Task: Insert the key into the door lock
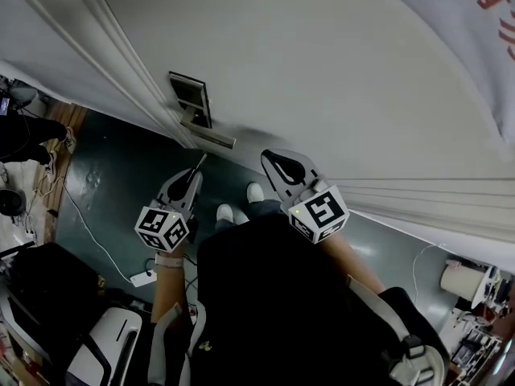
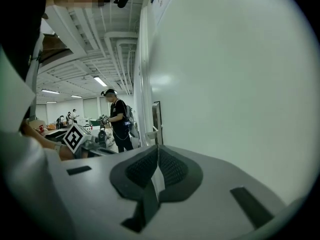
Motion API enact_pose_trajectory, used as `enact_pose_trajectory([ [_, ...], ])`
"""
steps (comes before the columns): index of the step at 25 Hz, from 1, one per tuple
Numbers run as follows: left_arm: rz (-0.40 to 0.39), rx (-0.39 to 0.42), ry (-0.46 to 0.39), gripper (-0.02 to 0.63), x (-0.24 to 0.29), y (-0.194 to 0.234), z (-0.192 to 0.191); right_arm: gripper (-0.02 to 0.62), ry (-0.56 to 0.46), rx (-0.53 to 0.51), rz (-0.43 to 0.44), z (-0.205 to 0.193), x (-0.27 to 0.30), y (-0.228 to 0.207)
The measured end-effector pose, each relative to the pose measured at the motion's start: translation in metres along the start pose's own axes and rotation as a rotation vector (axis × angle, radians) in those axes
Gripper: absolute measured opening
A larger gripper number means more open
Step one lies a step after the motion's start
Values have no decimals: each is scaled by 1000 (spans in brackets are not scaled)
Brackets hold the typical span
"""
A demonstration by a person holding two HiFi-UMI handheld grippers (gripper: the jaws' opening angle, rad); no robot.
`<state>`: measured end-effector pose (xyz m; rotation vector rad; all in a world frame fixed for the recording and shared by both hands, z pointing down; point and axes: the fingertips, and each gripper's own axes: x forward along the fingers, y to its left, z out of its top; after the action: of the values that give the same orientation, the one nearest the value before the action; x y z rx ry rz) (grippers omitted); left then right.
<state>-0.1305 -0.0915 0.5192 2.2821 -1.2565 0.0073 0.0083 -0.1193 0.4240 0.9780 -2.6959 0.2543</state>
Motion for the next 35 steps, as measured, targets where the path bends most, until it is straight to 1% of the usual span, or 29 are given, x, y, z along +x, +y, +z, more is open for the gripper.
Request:
enact_pose_trajectory([
  [6,18,-211,-82,28,8,25,6,20,37,-20,46,-1,12,-6],
  [11,8,-347,-142,28,16,37,10,20,67,-15,80,-6,17,-9],
  [14,0,-443,-183,28,19,45,11,20,79,-20,101,-8,19,-9],
  [16,-3,-496,-198,28,22,50,9,20,83,-23,111,-8,20,-8],
  [25,-14,-664,-246,28,37,64,10,20,103,-5,126,-13,21,-15],
  [27,-32,-688,-267,28,41,65,14,20,108,-6,124,-14,21,-17],
  [29,-28,-708,-265,28,44,68,14,20,110,-5,124,-14,21,-19],
  [35,-48,-757,-289,28,50,72,19,20,115,-14,132,-15,22,-21],
])
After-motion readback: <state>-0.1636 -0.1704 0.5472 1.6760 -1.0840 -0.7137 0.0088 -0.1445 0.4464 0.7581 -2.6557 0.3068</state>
